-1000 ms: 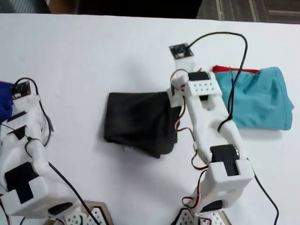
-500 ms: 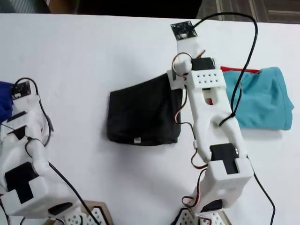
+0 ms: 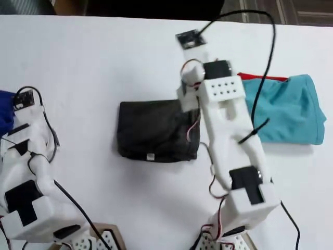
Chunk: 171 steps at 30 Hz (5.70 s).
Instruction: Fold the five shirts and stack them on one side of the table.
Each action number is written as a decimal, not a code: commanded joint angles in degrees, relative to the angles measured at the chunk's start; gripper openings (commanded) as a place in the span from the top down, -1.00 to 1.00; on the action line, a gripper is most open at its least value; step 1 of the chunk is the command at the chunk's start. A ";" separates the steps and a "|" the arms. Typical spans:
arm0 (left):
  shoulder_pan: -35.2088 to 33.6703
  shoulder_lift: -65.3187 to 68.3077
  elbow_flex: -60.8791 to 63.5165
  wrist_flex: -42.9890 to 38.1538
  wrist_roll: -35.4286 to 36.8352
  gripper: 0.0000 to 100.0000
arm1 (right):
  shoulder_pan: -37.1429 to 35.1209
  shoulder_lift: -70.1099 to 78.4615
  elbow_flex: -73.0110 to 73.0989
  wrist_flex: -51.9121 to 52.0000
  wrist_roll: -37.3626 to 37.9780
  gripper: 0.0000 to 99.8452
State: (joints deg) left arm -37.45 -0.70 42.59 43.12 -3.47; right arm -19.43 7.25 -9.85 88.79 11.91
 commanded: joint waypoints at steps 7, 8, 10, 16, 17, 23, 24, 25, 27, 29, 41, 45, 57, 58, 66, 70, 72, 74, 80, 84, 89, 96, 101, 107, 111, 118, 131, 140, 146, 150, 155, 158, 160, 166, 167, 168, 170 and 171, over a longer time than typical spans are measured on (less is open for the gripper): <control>-0.18 -2.29 -0.04 -1.32 0.53 0.95 | -9.54 -8.57 26.90 -6.02 7.91 0.78; -0.18 -2.29 -0.04 -1.32 0.53 0.95 | -9.89 -8.75 29.45 -8.22 9.05 0.78; -0.18 -2.29 -0.04 -1.32 0.53 0.95 | -10.07 -8.84 33.41 -12.35 11.34 0.78; -0.18 -2.29 -0.04 -1.32 0.53 0.95 | -5.67 -8.75 41.05 -22.37 17.05 0.78; -0.18 -2.29 -0.04 -1.32 0.53 0.95 | -4.79 -8.75 41.58 -22.55 17.93 0.78; -0.18 -2.29 -0.04 -1.32 0.53 0.95 | 0.84 -8.84 41.85 -19.47 24.79 0.78; -0.18 -2.29 -0.04 -1.32 0.53 0.95 | 1.63 -8.84 41.85 -19.38 25.76 0.78; -0.18 -2.29 -0.04 -1.32 0.53 0.95 | 2.33 -8.92 41.85 -19.38 26.55 0.78; -0.18 -2.29 -0.04 -1.32 0.53 0.95 | 2.68 -9.27 41.76 -19.30 27.43 0.78; -0.18 -2.29 -0.04 -1.32 0.53 0.95 | 1.98 -9.54 40.62 -17.89 27.43 0.78; -0.09 -2.29 -0.04 -1.32 0.53 0.95 | -5.32 -22.37 26.37 -7.52 18.73 0.78; -0.62 -2.29 -0.04 -1.32 0.88 0.95 | -13.41 -19.56 27.78 -14.64 11.78 0.78; -7.12 -2.11 -0.48 -2.99 7.47 0.95 | -25.45 -0.66 28.40 -23.78 7.82 0.78; -7.12 -2.11 -0.48 -2.99 7.47 0.95 | -25.54 -0.40 28.48 -22.73 7.82 0.78; -7.03 -2.11 -0.48 -2.99 7.47 0.95 | -23.25 -6.64 26.64 -19.03 8.44 0.89; -6.15 -2.02 -0.48 -2.99 7.47 0.95 | -23.25 -10.95 24.79 -19.21 7.91 0.96; -6.15 -2.02 -0.48 -2.99 7.47 0.95 | -23.60 -10.86 24.70 -19.38 8.09 0.95; -6.15 -2.02 -0.48 -2.99 7.47 0.95 | -23.25 -9.54 24.62 -20.00 8.35 0.95; -6.15 -2.02 -0.48 -2.99 7.47 0.95 | -9.36 -4.62 22.07 -21.67 5.54 0.68; -6.15 -2.02 -0.48 -2.99 7.47 0.95 | -1.89 -1.01 18.55 -21.41 -6.68 0.46; -6.15 -2.02 -0.48 -2.99 7.47 0.95 | -0.92 4.00 14.68 -21.41 -9.14 0.43; -6.15 -2.02 -0.48 -2.99 7.47 0.95 | 1.10 10.42 11.69 -21.23 -10.73 0.43; -6.15 -2.02 -0.48 -2.99 7.47 0.95 | 3.56 11.03 11.69 -20.53 -13.19 0.43; -6.15 -2.02 -0.48 -2.99 7.47 0.95 | 2.86 11.82 12.04 -19.38 -13.10 0.43; -6.15 -2.02 -0.48 -2.99 7.47 0.95 | 2.42 16.57 11.52 -18.24 -13.19 0.43; -6.15 -2.02 -0.48 -2.99 7.47 0.95 | 2.51 32.57 -5.54 -1.27 -13.19 0.43; -6.24 -2.11 -0.48 -2.99 7.47 0.95 | -2.59 40.48 -21.01 9.01 -5.36 0.43; -6.24 -2.11 -0.48 -2.99 7.47 0.95 | -1.71 40.66 -21.27 8.04 -2.11 0.43; -6.33 -2.11 -0.48 -2.99 7.47 0.95 | -4.62 40.22 -21.27 6.02 -1.41 0.43; -6.33 -2.11 -0.48 -2.99 7.47 0.95 | -7.43 40.57 -21.19 5.76 -2.20 0.43; -6.33 -2.11 -0.48 -2.99 7.47 0.95 | -7.69 41.89 -21.10 6.02 -3.96 0.47; -6.33 -2.11 -0.48 -2.99 7.47 0.95 | -8.92 42.59 -21.10 6.11 1.93 0.70; -6.33 -2.11 -0.48 -2.99 7.47 0.95 | -9.63 42.51 -21.19 6.11 3.96 0.96; -6.33 -2.11 -0.48 -2.99 7.47 0.95 | -7.69 42.42 -21.36 6.02 -0.97 0.89; -6.33 -2.11 -0.48 -2.99 7.47 0.95 | -6.99 42.42 -21.36 6.02 -0.97 0.89; -6.33 -2.11 -0.48 -2.99 7.47 0.95 | -6.11 42.33 -21.45 6.02 -0.97 0.89; -6.33 -2.11 -0.48 -2.99 7.47 0.95 | -4.26 41.54 -21.98 6.02 -0.97 0.89; -6.33 -2.11 -0.48 -2.99 7.47 0.95 | -3.21 40.92 -22.42 6.02 -0.97 0.88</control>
State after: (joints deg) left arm -43.60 -0.70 42.51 40.92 3.38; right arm -24.44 48.40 -31.30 95.38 11.38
